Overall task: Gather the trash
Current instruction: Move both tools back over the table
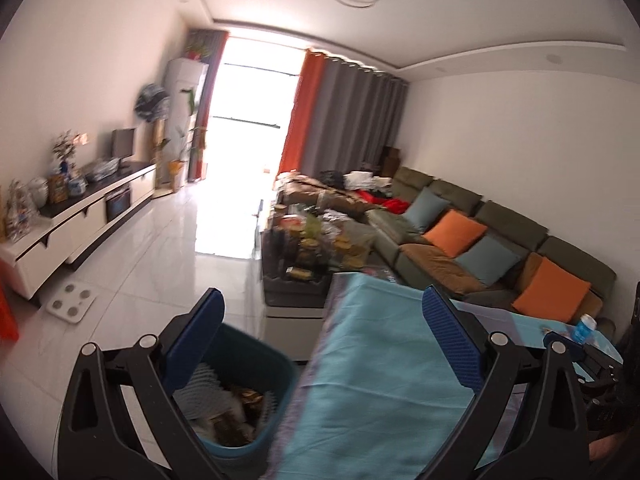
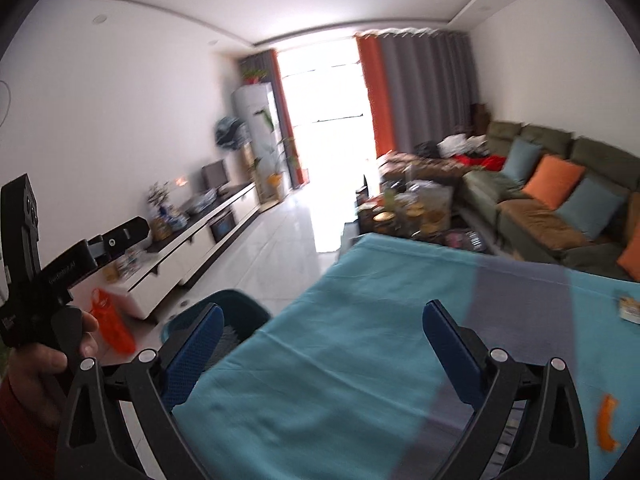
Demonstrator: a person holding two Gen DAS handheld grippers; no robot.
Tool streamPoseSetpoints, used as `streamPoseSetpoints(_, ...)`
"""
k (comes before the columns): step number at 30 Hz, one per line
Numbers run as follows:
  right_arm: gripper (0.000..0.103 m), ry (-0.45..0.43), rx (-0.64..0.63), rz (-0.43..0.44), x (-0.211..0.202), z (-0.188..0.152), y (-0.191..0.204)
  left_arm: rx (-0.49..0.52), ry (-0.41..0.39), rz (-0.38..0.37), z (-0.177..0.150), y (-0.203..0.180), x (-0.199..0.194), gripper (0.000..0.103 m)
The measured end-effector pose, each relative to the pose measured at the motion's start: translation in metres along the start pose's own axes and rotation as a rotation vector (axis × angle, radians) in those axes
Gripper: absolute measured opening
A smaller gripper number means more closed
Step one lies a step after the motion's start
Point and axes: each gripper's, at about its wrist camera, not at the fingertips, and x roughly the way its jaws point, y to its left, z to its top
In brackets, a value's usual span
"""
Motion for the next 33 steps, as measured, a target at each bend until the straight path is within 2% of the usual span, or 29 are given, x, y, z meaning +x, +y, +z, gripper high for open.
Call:
streamPoseSetpoints(8, 0.096, -0.103, -0.011, -0.112, -0.054, -0.018, -0.026, 0.09, 0.022, -0.1, -0.009, -0.061, -0.003, 0.097)
streamPoseSetpoints(18, 0.096, -0.157, 0.04, -0.239, -0.101, -0.038, -0.054, 0.194, 0.058, -0.213, -0.039, -0.127, -0.015, 0.097)
streamPoseSetpoints(25, 0.096, -0.192, 0.08, -0.333, -0.127, -0.05, -0.072, 0.235, 0.076, -0.303, -0.055, -0.159, -0.021, 0.097)
streamPoseSetpoints(33, 0.096, -0.187, 0.136, -0.405, -0.144, -0.065, -0.087, 0.273, 0.066, -0.352, -0.064, -0.177, -0.026, 0.097)
